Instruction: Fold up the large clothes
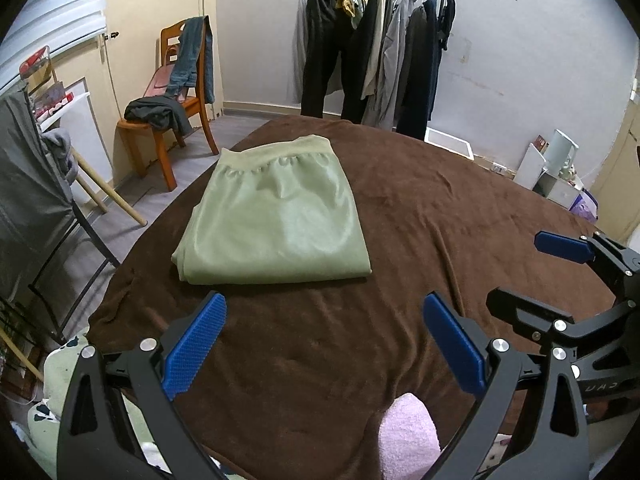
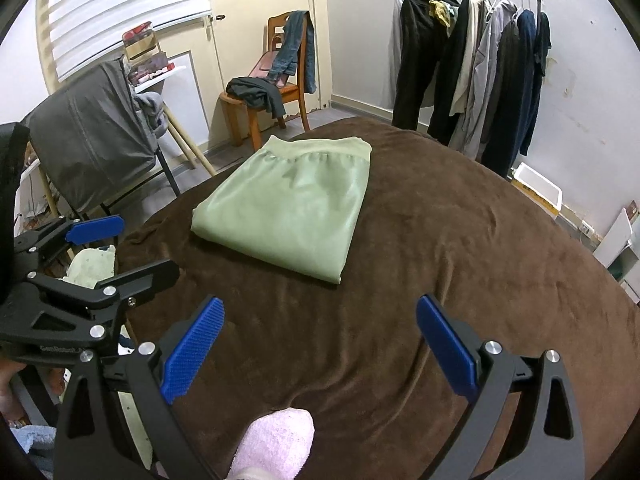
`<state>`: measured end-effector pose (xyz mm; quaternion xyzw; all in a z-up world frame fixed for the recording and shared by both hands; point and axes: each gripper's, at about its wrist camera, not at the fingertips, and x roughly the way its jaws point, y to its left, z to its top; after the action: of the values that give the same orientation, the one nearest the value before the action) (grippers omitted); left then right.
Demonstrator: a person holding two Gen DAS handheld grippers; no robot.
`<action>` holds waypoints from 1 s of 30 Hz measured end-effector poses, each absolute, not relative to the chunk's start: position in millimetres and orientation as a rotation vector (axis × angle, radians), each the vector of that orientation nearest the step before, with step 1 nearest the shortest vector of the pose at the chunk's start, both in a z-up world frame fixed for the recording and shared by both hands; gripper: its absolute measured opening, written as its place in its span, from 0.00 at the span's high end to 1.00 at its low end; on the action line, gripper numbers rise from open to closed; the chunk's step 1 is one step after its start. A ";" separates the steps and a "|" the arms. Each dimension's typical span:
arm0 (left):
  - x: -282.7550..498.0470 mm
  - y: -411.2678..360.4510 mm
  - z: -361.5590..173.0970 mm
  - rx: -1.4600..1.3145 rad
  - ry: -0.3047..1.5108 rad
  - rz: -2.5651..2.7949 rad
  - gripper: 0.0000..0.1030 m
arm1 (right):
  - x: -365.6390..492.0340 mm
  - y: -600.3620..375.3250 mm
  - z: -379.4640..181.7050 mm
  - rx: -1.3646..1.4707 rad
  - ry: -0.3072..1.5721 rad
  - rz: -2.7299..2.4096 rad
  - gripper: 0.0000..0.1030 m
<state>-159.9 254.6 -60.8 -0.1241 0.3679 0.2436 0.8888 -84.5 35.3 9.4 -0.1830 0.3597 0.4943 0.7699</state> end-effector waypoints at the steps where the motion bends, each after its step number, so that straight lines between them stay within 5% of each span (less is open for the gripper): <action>1: -160.0 253.9 -60.8 -0.255 0.764 0.507 0.06 | -84.3 34.9 9.2 -0.396 0.781 1.070 0.07; 30: -166.2 257.2 -64.5 -0.233 0.770 0.527 0.06 | -83.7 31.0 -0.6 -0.407 0.801 1.065 0.07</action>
<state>-166.2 257.2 -64.5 -0.1123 0.3702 0.2537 0.8866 -83.7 31.0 -0.6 -0.1873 0.3690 0.4903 0.7671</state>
